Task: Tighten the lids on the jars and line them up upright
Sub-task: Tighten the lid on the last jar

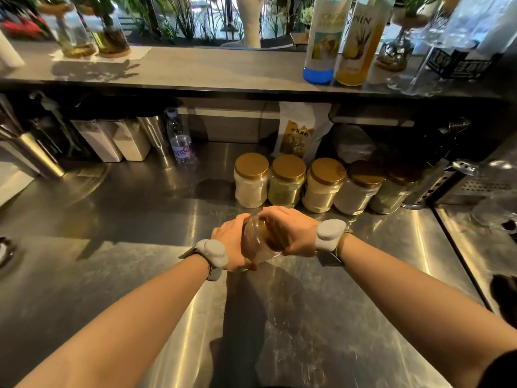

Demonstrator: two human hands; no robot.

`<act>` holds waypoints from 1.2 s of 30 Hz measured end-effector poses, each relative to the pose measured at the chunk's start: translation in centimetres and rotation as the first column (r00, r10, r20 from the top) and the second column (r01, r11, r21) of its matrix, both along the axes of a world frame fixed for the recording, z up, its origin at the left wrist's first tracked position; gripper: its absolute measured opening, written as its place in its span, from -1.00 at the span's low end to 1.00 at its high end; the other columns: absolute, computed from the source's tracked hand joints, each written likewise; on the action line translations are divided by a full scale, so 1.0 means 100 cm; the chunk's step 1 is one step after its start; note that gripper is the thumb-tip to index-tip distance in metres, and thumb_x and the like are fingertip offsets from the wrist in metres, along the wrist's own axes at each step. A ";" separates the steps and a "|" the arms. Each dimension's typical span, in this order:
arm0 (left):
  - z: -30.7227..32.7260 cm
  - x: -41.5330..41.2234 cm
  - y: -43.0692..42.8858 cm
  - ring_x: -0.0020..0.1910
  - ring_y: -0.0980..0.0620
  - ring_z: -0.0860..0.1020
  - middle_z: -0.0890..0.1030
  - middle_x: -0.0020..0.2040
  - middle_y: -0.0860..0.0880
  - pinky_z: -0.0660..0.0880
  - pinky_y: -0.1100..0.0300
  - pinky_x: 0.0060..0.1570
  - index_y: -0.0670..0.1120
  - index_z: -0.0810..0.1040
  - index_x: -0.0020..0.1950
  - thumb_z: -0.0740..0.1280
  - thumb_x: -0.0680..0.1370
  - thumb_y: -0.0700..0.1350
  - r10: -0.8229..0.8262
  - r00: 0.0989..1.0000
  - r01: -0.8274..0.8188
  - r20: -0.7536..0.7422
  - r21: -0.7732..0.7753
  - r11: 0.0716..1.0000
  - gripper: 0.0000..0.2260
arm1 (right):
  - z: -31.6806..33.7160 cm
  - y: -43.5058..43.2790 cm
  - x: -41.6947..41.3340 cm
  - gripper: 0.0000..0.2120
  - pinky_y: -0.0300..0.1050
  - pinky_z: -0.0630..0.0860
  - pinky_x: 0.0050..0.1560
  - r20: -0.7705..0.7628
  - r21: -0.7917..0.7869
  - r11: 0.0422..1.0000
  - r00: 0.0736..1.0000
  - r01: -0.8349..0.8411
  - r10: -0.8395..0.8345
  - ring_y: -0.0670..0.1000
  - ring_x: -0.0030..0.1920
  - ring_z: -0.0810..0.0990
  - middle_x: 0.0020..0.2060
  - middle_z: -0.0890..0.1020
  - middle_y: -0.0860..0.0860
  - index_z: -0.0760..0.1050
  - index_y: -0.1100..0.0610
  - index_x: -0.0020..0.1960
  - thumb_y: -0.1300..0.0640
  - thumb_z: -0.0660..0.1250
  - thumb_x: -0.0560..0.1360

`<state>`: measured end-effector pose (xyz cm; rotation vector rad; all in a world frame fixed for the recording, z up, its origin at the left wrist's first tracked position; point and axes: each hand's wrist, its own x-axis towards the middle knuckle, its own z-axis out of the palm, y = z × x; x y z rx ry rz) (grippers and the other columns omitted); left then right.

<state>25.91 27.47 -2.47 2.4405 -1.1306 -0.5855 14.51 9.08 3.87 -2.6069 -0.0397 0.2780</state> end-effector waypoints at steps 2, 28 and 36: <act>0.007 0.001 0.000 -0.02 0.02 0.57 0.55 0.06 0.09 0.59 0.03 0.05 0.15 0.25 0.29 0.56 0.11 0.21 -0.037 0.999 0.036 0.005 0.062 0.997 -0.15 | -0.001 -0.001 0.000 -0.10 -0.07 0.39 0.30 -0.028 -0.007 1.000 1.000 0.010 -0.010 0.01 0.39 0.31 0.41 0.31 -0.06 0.11 -0.13 0.47 0.07 0.56 0.29; 0.008 -0.007 -0.005 0.01 0.03 0.53 0.48 0.06 0.11 0.58 0.13 0.04 0.15 0.24 0.29 0.60 0.13 0.08 -0.077 0.995 0.081 -0.062 0.071 0.994 -0.16 | -0.012 -0.011 -0.020 -0.05 0.00 0.52 0.22 -0.013 0.036 0.999 0.999 0.030 -0.029 0.06 0.38 0.36 0.38 0.33 -0.08 0.02 -0.26 0.41 0.04 0.59 0.28; 0.012 -0.010 -0.007 0.02 0.01 0.55 0.51 0.06 0.08 0.59 0.07 0.05 0.12 0.30 0.27 0.62 0.16 -0.02 -0.093 0.994 0.097 -0.051 0.077 0.992 -0.22 | -0.020 -0.017 -0.018 -0.13 -0.20 0.46 0.00 -0.243 -0.016 0.987 0.957 0.162 -0.161 0.07 0.27 0.50 0.36 0.45 0.00 0.07 -0.13 0.45 -0.50 0.26 0.29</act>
